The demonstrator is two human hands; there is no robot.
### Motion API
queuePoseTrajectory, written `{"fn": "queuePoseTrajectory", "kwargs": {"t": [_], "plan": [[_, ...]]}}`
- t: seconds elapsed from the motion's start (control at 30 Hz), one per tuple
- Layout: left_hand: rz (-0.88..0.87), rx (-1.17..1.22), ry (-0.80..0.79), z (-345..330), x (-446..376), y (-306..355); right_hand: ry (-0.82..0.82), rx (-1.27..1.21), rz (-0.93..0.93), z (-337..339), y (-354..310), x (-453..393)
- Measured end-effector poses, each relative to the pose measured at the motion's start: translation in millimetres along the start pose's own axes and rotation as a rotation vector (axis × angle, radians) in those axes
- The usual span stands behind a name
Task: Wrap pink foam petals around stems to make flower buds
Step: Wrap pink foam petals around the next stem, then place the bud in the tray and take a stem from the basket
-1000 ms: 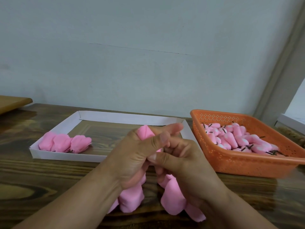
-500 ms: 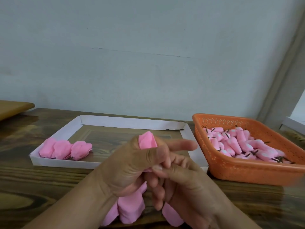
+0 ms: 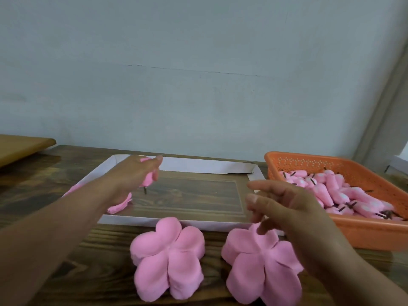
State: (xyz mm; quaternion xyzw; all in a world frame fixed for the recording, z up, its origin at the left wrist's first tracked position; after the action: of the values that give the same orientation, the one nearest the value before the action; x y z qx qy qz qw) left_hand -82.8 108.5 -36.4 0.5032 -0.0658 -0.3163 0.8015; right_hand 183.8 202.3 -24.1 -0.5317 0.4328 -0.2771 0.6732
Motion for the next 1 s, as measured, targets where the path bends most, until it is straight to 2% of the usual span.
{"fn": "queuePoseTrajectory", "kwargs": {"t": [0.1, 0.17, 0.3, 0.43, 0.57, 0.73, 0.87, 1.0], "plan": [[0.028, -0.113, -0.068, 5, -13, -16, 0.043, 0.126, 0.04, 24, 7, -3], [0.012, -0.191, -0.099, 6, -16, -23, 0.136, 0.254, 0.12, 42, 12, -4], [-0.211, -0.458, -0.059, 3, -18, -27, 0.452, 0.617, 0.422, 75, 13, 1], [-0.337, -0.693, -0.086, -8, -13, -27, 0.578, 0.922, 0.781, 82, -1, 13], [-0.322, -0.755, -0.149, -15, -14, -31, 0.603, 1.038, 0.828, 88, -6, 12], [-0.38, -0.857, -0.152, -18, -20, -36, 0.585, 1.114, 0.899, 82, -8, 8], [-0.35, -0.869, -0.143, -18, -26, -44, 0.61, 1.159, 0.965, 82, -6, 7], [-0.365, -1.008, -0.166, -20, -27, -48, 0.605, 1.168, 0.991, 85, -4, 6]]}}
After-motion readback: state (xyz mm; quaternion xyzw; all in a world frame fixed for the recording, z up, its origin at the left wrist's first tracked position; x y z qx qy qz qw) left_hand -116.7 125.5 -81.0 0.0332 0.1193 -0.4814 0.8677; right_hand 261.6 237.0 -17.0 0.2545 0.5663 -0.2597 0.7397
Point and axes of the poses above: each hand's wrist, its own x-axis away from the middle knuckle, its own z-axis out of the back of the hand, y = z × x, the point moved 6 cm from there along -x, towards the middle knuckle, and after that the axes turned 13 degrees about y, right-handed, at the moved point
